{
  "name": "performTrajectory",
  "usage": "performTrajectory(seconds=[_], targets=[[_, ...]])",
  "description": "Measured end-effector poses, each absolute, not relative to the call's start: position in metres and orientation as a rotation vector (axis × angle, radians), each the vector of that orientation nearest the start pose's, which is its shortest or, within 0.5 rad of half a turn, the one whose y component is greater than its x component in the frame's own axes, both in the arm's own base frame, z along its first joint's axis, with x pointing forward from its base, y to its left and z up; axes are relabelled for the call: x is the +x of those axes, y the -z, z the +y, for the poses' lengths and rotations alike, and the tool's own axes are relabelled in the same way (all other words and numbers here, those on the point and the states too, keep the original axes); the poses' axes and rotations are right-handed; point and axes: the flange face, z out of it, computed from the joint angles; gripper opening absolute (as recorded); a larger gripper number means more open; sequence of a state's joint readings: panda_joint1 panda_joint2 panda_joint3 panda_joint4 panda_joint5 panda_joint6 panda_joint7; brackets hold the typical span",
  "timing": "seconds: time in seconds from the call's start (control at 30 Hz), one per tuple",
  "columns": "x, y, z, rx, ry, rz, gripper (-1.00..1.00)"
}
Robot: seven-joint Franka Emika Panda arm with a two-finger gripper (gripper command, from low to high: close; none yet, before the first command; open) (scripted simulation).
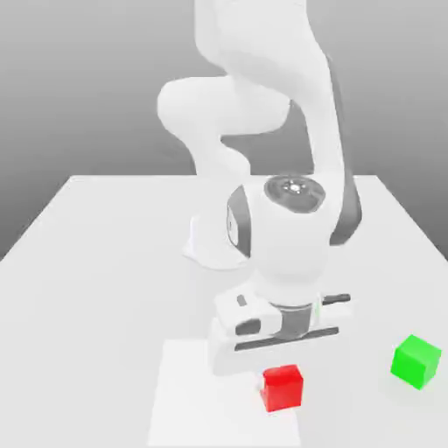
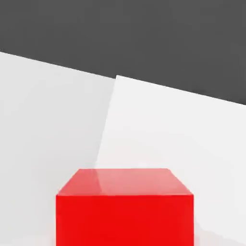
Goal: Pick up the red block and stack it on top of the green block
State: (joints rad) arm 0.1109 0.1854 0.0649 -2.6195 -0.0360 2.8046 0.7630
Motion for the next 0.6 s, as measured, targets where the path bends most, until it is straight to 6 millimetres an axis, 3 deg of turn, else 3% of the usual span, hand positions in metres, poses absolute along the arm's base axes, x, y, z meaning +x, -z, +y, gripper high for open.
performTrajectory(seconds=[0.07, 0.1, 0.2, 0.33, 0.4, 0.5, 0.53, 0.6], targets=[[0.424, -0.206, 0.086, -3.024, 0.000, 0.851, -1.00], [0.423, -0.211, 0.106, -3.030, -0.002, 0.828, -1.00], [0.410, -0.225, 0.181, -3.052, -0.004, 0.738, -1.00], [0.369, -0.242, 0.282, -3.080, -0.002, 0.613, -1.00], [0.364, -0.230, 0.295, -3.080, 0.000, 0.613, -1.00], [0.363, -0.194, 0.299, -3.080, 0.001, 0.615, -1.00], [0.362, -0.186, 0.299, -3.080, 0.001, 0.614, 1.00], [0.362, -0.186, 0.299, -3.080, 0.001, 0.614, 1.00]])
